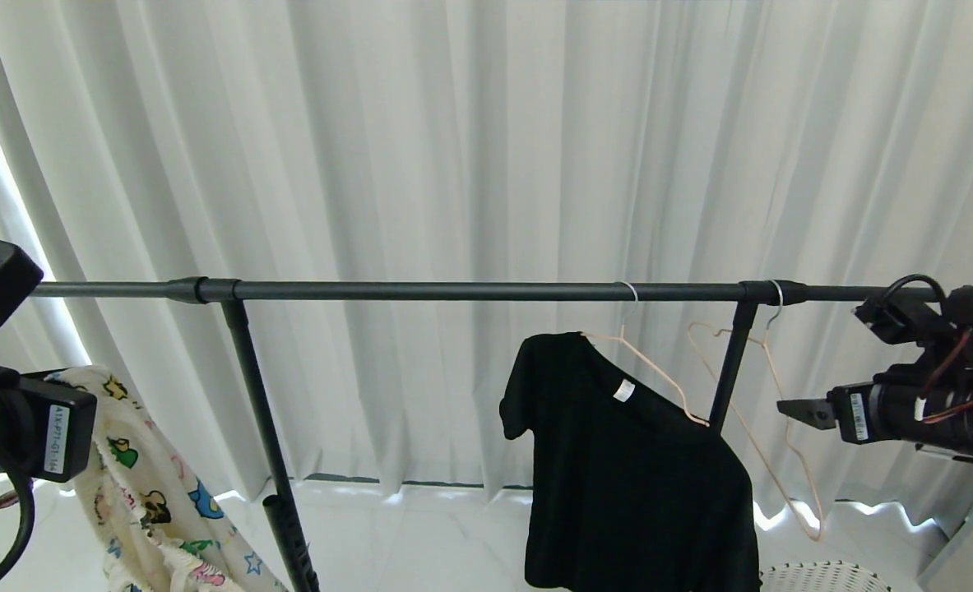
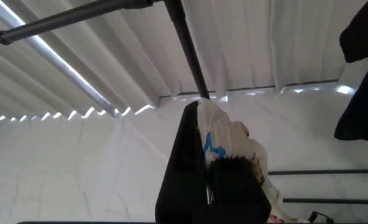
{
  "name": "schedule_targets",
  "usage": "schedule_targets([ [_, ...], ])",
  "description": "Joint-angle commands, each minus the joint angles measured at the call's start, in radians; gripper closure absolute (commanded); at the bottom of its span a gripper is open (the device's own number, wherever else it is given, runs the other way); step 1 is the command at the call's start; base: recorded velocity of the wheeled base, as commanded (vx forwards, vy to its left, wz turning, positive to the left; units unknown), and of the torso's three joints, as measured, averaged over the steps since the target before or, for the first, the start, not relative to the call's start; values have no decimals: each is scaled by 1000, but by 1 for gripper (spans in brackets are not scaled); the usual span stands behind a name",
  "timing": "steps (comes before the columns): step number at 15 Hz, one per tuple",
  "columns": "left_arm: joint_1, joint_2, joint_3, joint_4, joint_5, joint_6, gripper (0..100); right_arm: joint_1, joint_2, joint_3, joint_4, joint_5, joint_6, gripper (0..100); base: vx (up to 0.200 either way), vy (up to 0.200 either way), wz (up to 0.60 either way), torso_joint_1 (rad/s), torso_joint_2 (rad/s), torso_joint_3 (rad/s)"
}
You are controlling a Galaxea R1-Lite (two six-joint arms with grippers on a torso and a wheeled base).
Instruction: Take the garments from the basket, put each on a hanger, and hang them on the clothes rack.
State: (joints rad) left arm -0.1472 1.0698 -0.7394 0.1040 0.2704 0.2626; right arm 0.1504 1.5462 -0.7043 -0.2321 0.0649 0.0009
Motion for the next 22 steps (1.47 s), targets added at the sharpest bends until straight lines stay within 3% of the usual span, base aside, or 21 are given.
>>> schedule_targets([
  [1,0,1,2,0,1,0,100,37,140,71,-130,-5,10,0,0,0,0,0,0,0],
  [7,-3,13,17,0,0,0,100,-25,269,68,-248,-33,16,0,0,0,0,0,0,0],
  [10,-11,13,18,0,0,0,100,-31,356,69,-389,-31,14,0,0,0,0,0,0,0],
  [14,-11,13,18,0,0,0,100,-35,396,68,-398,-33,16,0,0,0,0,0,0,0],
  [15,-11,13,18,0,0,0,100,-35,402,65,-406,-33,16,100,0,0,0,0,0,0],
  [22,-32,12,29,0,0,0,100,-34,379,60,-431,-48,33,100,0,0,0,0,0,0],
])
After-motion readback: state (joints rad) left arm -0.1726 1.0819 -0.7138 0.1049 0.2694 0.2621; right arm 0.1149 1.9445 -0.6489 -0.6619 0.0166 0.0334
